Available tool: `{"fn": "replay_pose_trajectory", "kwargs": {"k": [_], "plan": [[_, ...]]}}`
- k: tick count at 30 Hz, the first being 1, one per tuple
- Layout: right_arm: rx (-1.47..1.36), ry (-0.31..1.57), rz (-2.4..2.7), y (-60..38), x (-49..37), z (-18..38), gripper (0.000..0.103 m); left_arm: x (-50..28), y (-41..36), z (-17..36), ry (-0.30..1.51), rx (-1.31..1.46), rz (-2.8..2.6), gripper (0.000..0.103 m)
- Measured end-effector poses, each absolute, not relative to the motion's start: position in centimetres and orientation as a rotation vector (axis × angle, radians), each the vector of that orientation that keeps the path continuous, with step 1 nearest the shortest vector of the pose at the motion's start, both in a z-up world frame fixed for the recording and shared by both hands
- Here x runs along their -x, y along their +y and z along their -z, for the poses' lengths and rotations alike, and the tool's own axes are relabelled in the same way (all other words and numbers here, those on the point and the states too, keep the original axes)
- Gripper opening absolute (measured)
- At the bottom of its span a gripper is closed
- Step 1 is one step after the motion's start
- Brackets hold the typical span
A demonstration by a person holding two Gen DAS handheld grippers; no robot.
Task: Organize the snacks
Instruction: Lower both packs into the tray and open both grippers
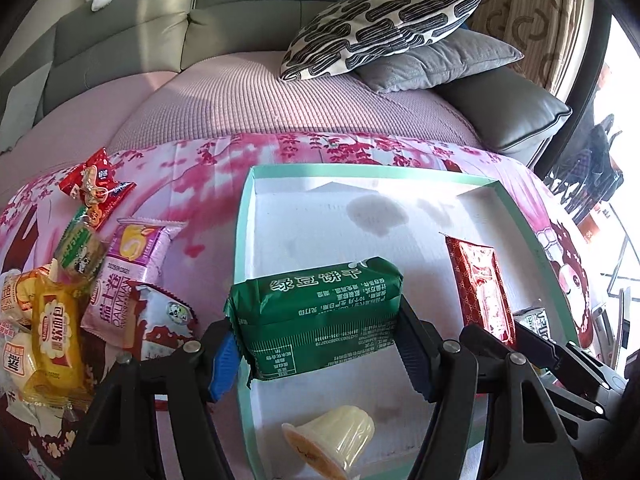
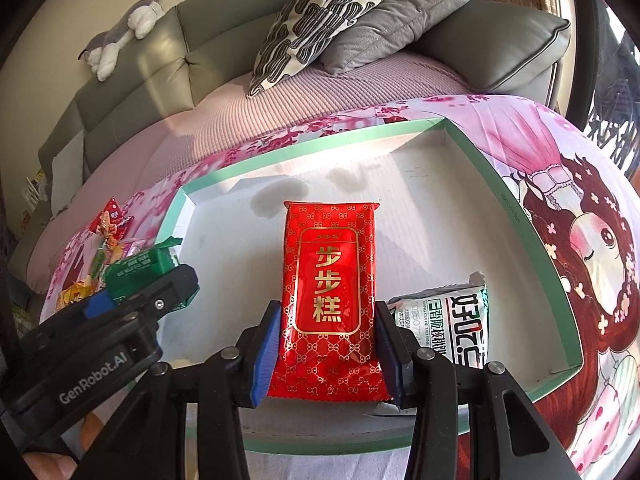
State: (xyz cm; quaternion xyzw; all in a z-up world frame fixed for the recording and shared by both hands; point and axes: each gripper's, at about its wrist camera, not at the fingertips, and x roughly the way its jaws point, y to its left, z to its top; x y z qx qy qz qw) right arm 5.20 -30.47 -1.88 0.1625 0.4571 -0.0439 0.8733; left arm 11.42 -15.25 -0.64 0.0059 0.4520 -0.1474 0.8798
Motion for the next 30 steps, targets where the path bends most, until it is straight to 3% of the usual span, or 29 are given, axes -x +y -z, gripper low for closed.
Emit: {"fn": "replay_pose_trajectory", "kwargs": {"k": [30], "plan": [[-0.299, 0.952, 0.115, -30.4, -5.2, 1.5, 0.050, -11.9, -15.2, 1.5, 0.992, -0.003, 0.312, 0.077]]}}
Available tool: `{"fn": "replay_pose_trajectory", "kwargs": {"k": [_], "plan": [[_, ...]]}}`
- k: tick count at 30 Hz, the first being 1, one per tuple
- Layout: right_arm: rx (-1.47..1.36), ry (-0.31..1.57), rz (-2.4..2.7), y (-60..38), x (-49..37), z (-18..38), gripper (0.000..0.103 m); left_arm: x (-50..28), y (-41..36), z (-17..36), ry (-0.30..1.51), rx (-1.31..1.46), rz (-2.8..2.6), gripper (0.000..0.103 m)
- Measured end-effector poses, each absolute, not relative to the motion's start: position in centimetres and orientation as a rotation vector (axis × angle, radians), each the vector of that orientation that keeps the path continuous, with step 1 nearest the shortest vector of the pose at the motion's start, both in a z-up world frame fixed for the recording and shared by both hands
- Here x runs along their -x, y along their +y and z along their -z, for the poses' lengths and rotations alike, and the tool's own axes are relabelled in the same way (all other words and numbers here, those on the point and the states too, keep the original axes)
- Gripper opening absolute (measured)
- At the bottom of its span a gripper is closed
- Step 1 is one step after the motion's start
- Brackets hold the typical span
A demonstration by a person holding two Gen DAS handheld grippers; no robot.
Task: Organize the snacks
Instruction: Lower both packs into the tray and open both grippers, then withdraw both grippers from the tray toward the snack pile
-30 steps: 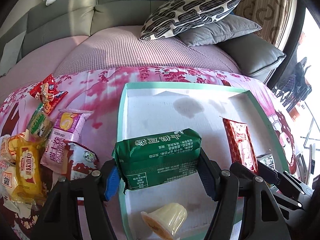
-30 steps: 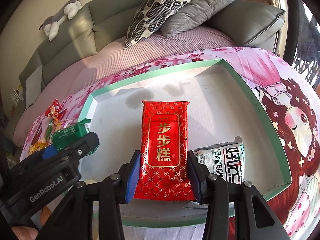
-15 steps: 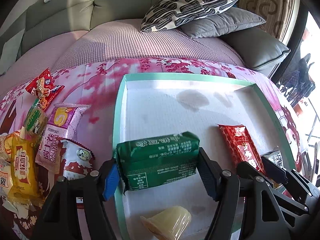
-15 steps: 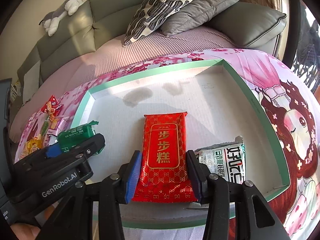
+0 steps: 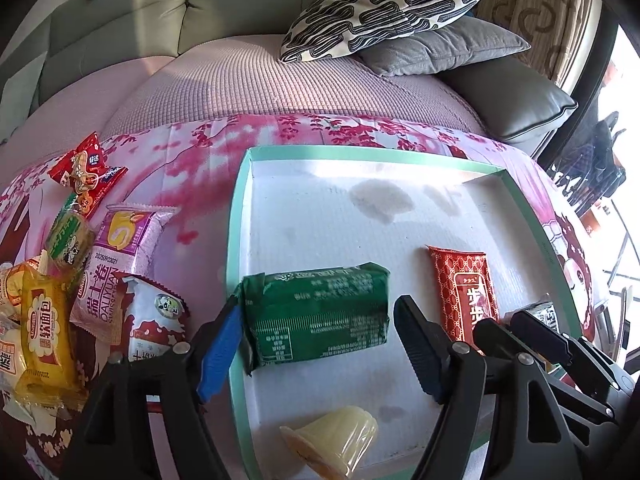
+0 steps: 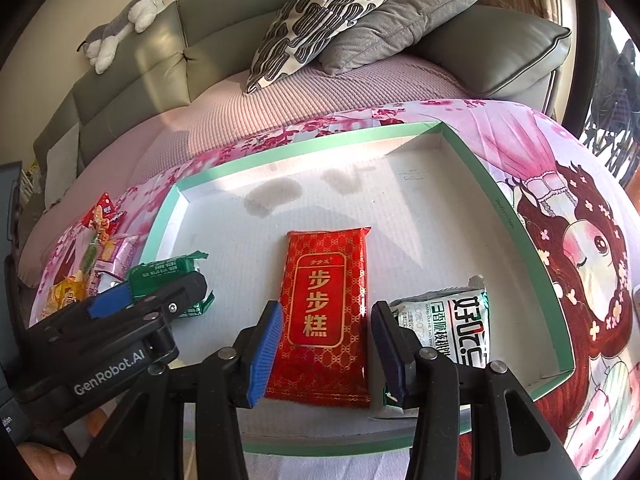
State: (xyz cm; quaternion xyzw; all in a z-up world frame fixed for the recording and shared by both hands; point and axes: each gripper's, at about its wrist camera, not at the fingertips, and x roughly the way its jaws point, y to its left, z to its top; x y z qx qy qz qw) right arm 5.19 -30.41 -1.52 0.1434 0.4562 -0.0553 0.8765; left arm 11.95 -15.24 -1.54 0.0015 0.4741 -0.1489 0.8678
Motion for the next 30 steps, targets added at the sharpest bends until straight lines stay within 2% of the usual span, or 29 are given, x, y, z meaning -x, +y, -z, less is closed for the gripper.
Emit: {"fn": "replay_pose_trajectory", "kwargs": {"k": [3, 6, 20, 22, 24, 27, 30], "plan": [[-0.301, 0.937, 0.111, -30.4, -5.0, 1.1, 0.050, -11.8, -15.1, 0.9, 0.977, -0.005, 0.312, 0.078], [-0.300, 0.923, 0.107, -30.3, -4.9, 0.6, 0.050, -11.6, -14.8, 0.2, 0.956, -0.018, 0.291, 0.085], [-0.299, 0.927, 0.109, -30.4, -4.9, 0.8, 0.050, -11.6, -12.8, -0.8, 0.950, -0.029, 0.208, 0.085], [-0.291, 0.931, 0.115, -30.4, -5.0, 0.8, 0.055, -11.6, -12.5, -0.8, 0.949, -0.032, 0.188, 0.085], [-0.289, 0.928, 0.115, -30.3, -5.0, 0.9, 0.070, -11.7, -12.3, -0.8, 0.941, -0.036, 0.173, 0.085], [-0.279, 0.929, 0.117, -30.3, -5.1, 0.9, 0.079, -11.8, -11.9, -0.5, 0.942, -0.053, 0.138, 0.087], [-0.268, 0.930, 0.121, -30.2, -5.2, 0.9, 0.087, -12.1, -11.6, 0.0, 0.952, -0.064, 0.110, 0.099]]}}
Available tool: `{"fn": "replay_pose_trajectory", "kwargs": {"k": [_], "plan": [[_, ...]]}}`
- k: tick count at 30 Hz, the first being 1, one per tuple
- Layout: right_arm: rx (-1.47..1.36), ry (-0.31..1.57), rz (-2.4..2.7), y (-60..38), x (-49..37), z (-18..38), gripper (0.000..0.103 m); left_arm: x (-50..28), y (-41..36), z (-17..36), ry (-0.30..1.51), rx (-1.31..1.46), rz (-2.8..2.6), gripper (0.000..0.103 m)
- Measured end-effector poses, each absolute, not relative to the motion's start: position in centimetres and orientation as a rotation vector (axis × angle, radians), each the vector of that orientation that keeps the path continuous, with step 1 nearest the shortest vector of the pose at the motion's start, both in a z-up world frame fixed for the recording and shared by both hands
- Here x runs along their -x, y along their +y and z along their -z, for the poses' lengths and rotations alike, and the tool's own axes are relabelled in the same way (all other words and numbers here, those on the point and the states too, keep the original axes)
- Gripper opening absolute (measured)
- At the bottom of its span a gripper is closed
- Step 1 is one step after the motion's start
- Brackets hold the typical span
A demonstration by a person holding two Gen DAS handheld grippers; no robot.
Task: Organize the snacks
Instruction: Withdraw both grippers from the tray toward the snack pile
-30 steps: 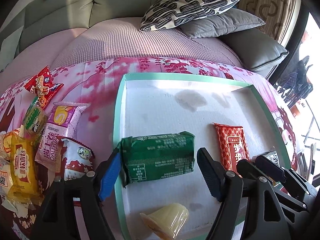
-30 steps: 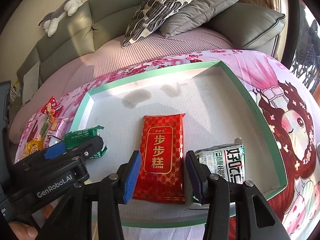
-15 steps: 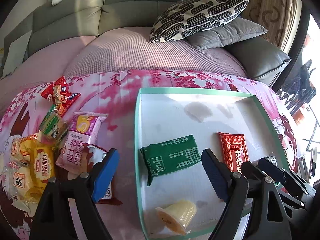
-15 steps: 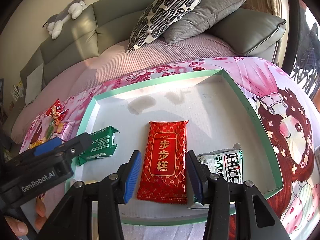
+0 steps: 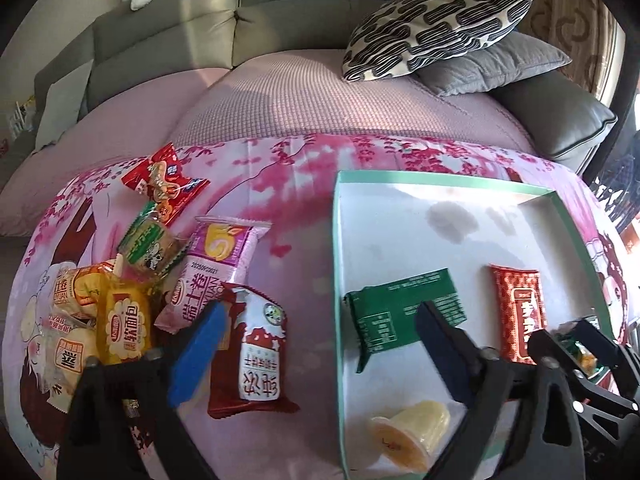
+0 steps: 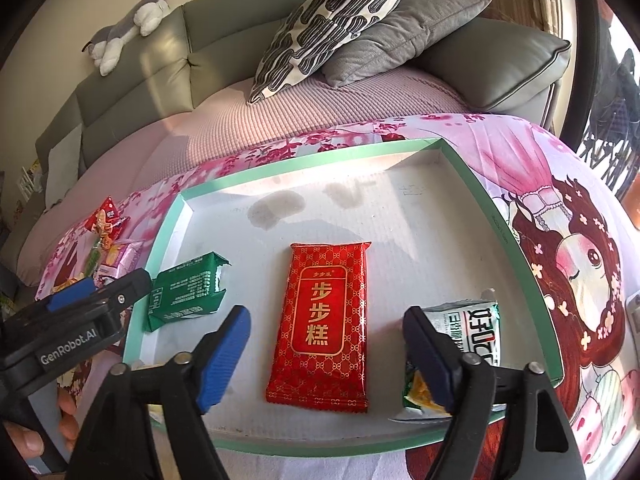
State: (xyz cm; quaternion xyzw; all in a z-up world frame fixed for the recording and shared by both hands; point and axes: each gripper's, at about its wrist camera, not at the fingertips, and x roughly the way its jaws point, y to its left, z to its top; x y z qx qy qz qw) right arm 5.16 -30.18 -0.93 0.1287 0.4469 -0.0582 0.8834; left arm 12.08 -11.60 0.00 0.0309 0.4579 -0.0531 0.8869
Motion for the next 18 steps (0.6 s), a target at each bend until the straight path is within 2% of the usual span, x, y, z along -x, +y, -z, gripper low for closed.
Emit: {"fn": "replay_pose_trajectory", "kwargs": {"k": [3, 5, 6, 18], "plan": [[-0.259, 0.927, 0.125, -30.1, -5.1, 0.9, 0.092, -12.2, -11.2, 0.0, 0.938, -0.060, 0.093, 0.099], [-0.251, 0.925, 0.131, -30.2, -5.1, 0.9, 0.102, -12.2, -11.0, 0.0, 0.933, -0.055, 0.084, 0.099], [-0.247, 0.921, 0.134, -30.2, -5.1, 0.9, 0.103, -12.2, -10.9, 0.1, 0.933, -0.055, 0.078, 0.099], [-0.177, 0.868, 0.145, -29.5, -5.0, 0.4, 0.103, -12.0, -9.9, -0.4, 0.873, -0.069, 0.038, 0.100]]}}
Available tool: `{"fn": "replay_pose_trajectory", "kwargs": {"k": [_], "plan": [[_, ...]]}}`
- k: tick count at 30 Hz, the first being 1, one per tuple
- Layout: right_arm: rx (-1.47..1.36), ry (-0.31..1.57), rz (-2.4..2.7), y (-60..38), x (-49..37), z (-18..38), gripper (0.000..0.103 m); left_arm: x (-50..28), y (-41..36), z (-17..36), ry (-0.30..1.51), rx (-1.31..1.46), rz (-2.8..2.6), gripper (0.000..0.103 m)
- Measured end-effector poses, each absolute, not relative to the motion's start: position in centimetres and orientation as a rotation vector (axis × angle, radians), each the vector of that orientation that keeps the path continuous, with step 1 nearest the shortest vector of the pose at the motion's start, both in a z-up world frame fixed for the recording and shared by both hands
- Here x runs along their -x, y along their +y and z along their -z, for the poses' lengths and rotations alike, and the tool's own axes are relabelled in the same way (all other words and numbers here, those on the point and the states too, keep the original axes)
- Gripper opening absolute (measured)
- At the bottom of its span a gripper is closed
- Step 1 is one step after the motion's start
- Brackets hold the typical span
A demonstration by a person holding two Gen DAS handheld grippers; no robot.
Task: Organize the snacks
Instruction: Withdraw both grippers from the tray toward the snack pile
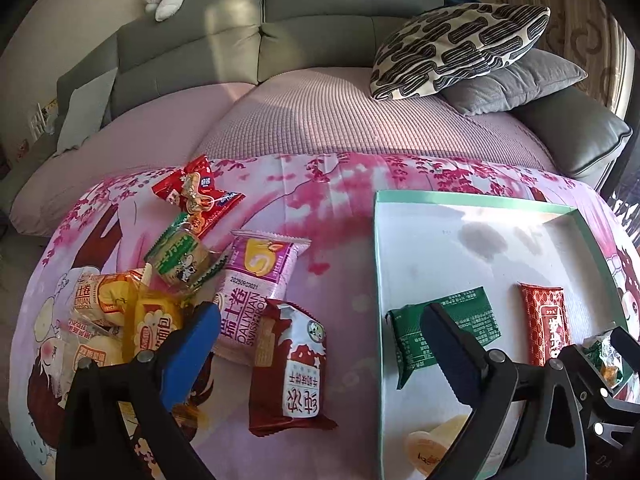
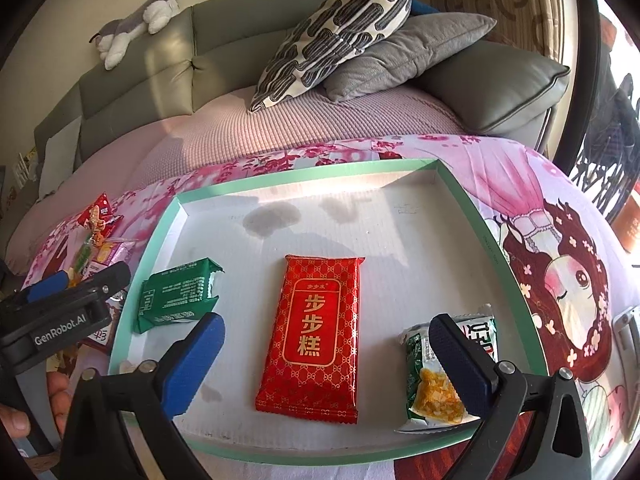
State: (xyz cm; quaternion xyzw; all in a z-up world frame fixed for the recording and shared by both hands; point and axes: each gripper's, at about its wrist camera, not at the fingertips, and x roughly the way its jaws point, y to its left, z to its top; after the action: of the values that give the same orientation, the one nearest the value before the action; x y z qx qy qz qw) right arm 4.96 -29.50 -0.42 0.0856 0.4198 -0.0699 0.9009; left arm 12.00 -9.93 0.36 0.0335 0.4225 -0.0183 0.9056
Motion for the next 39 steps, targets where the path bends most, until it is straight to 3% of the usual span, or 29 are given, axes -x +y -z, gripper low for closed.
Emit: {"fn": "replay_pose_trajectory", "kwargs": {"k": [23, 39], "plan": [[-0.116, 0.850, 0.063, -24.5, -5.7, -0.5, 0.103, -9.0, -1.1, -1.8, 0.825, -0.057, -0.134, 0.100], [-0.092, 0.810, -0.124, -16.6, -6.1, -1.4, 0.103, -6.7, 7.6, -3.4, 0.719, 0.116, -0.243, 0.100]]}}
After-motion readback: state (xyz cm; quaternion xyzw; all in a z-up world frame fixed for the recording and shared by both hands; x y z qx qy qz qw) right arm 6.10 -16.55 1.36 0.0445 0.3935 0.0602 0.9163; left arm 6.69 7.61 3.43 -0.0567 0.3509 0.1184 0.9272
